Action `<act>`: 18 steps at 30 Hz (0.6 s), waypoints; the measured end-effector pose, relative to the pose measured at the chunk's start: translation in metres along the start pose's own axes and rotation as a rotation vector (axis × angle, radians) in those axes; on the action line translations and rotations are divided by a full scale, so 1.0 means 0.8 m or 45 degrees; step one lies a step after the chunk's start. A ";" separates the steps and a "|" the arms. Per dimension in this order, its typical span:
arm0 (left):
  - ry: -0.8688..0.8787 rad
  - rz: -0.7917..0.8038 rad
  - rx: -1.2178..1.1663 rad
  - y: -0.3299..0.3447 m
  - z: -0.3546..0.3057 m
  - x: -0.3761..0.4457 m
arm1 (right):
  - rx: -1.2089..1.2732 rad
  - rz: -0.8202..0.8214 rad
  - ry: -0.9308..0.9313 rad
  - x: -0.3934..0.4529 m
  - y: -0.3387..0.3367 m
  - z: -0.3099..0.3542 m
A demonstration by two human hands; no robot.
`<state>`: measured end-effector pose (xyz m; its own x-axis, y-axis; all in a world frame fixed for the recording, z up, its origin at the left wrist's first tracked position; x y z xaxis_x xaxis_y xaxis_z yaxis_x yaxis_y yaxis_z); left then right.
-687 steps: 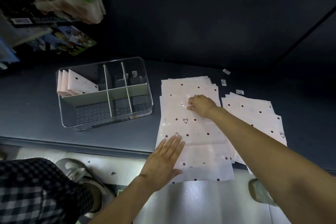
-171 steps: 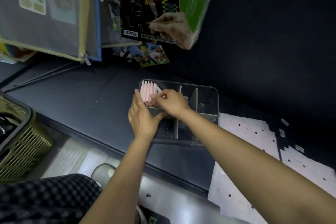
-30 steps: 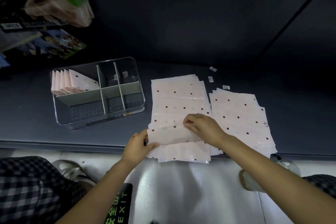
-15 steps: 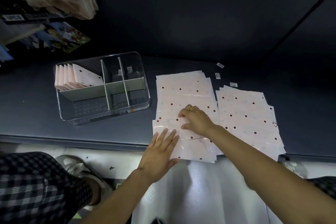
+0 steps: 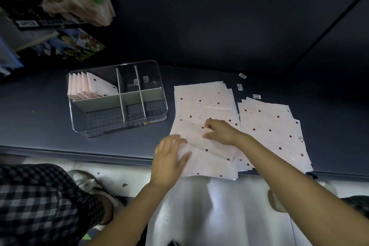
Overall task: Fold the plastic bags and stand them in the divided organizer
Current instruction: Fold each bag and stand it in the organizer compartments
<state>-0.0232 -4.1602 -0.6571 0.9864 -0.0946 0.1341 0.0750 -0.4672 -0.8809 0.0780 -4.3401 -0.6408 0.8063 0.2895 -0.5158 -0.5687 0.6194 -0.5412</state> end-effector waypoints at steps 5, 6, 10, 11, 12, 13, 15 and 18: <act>-0.704 0.252 -0.950 -0.024 -0.021 0.030 | 0.914 -0.237 0.008 -0.061 -0.011 0.006; -0.756 0.384 -1.122 -0.025 -0.030 0.032 | 1.072 -0.255 0.018 -0.071 -0.007 0.008; -0.785 0.544 -1.385 -0.035 -0.060 0.027 | 1.325 -0.311 0.018 -0.102 0.006 0.014; -0.789 0.527 -1.399 -0.039 -0.064 0.026 | 1.333 -0.315 0.011 -0.108 0.007 0.015; -0.789 0.515 -1.397 -0.043 -0.067 0.026 | 1.321 -0.320 0.009 -0.114 0.006 0.016; -0.778 0.511 -1.379 -0.048 -0.069 0.026 | 1.305 -0.322 0.009 -0.119 0.006 0.017; -0.747 0.513 -1.320 -0.056 -0.069 0.025 | 1.317 -0.317 0.001 -0.129 0.003 0.018; -0.723 0.500 -1.269 -0.070 -0.065 0.025 | 1.333 -0.305 -0.010 -0.139 -0.002 0.020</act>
<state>-0.0154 -4.1819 -0.5813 0.8591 -0.0995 -0.5021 -0.1425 -0.9886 -0.0478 -0.0082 -4.3617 -0.5717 0.8815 0.0799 -0.4654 0.0237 0.9768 0.2126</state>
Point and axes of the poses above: each hand's wrist, its own x-axis towards the middle knuckle, its own y-axis out of the palm, z = x × y, the point moved 3 cm from there along x, towards the middle knuckle, and after that the axes turned 14 degrees about x, right-handed, at the moved point
